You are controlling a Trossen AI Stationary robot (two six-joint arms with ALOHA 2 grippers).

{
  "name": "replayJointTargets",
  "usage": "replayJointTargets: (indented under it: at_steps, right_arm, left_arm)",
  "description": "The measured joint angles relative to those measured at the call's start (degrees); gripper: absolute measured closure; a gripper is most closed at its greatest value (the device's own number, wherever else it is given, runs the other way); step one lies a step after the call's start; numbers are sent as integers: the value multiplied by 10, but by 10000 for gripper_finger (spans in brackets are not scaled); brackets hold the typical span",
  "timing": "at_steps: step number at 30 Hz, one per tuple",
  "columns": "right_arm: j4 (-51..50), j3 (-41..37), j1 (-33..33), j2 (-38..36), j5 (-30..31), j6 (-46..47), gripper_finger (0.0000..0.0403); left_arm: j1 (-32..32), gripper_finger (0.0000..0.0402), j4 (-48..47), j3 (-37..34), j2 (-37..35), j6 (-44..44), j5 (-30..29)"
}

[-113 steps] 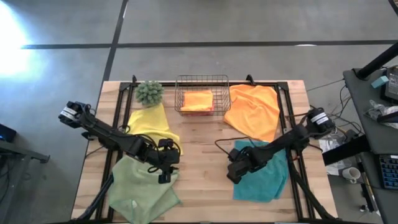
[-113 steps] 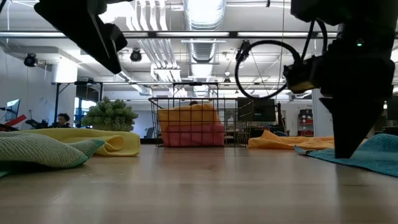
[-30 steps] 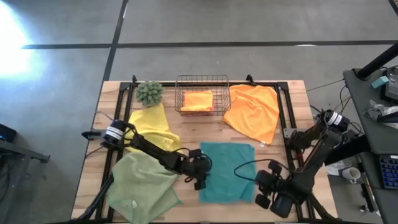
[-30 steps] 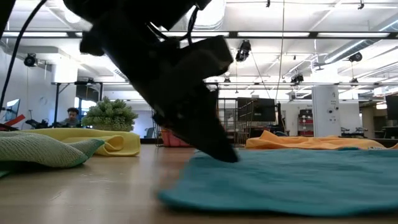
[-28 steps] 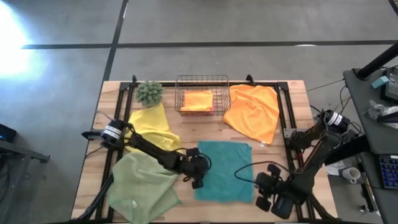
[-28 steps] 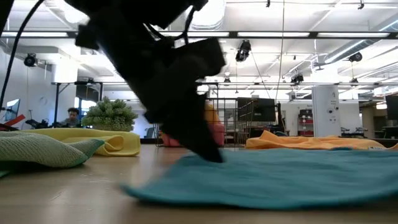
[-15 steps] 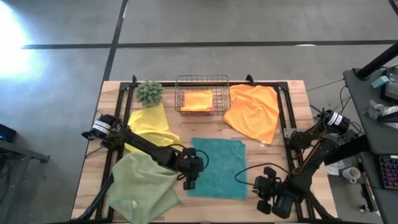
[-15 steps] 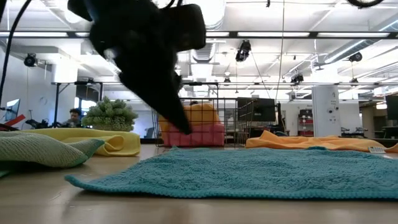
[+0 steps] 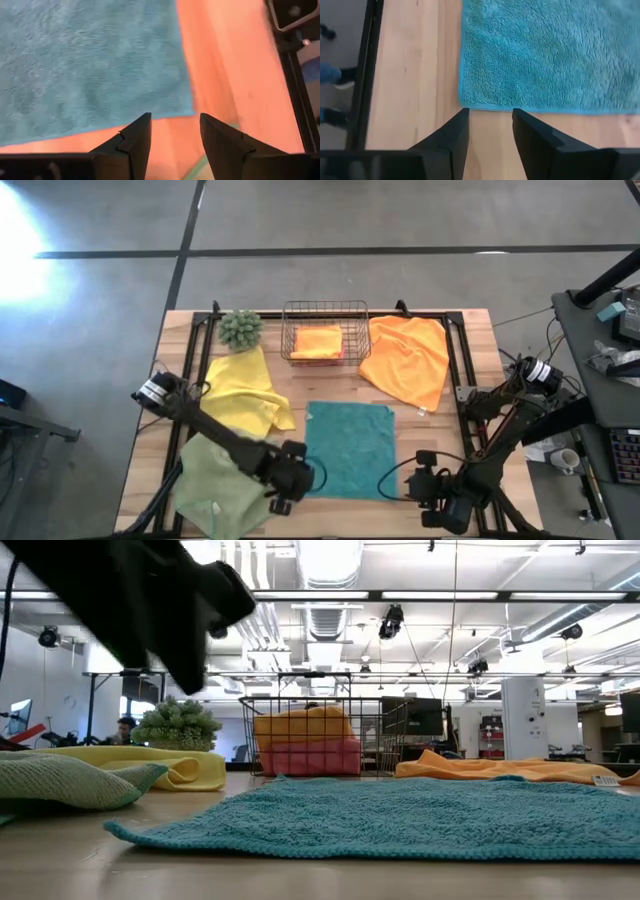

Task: Fold microfiber towels
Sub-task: Fold the blue microfiber towel

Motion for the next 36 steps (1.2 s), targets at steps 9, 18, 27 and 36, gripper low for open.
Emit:
replayJointTargets:
  at_steps: [9, 18, 27, 36]
  right_arm:
    - [36, -9, -4, 0, 4, -118, 266]
    - [90, -31, -7, 0, 0, -162, 266]
    - [141, -54, -11, 0, -2, -197, 266]
    - [194, -60, -28, 41, -27, -225, 266]
  left_arm:
    - [-36, 249, 71, -5, 39, -29, -50]
    - [-61, 249, 78, -5, 63, -27, -67]
    - [-60, 249, 95, -3, 93, -60, -98]
    - [-56, 249, 100, -1, 116, -62, -110]
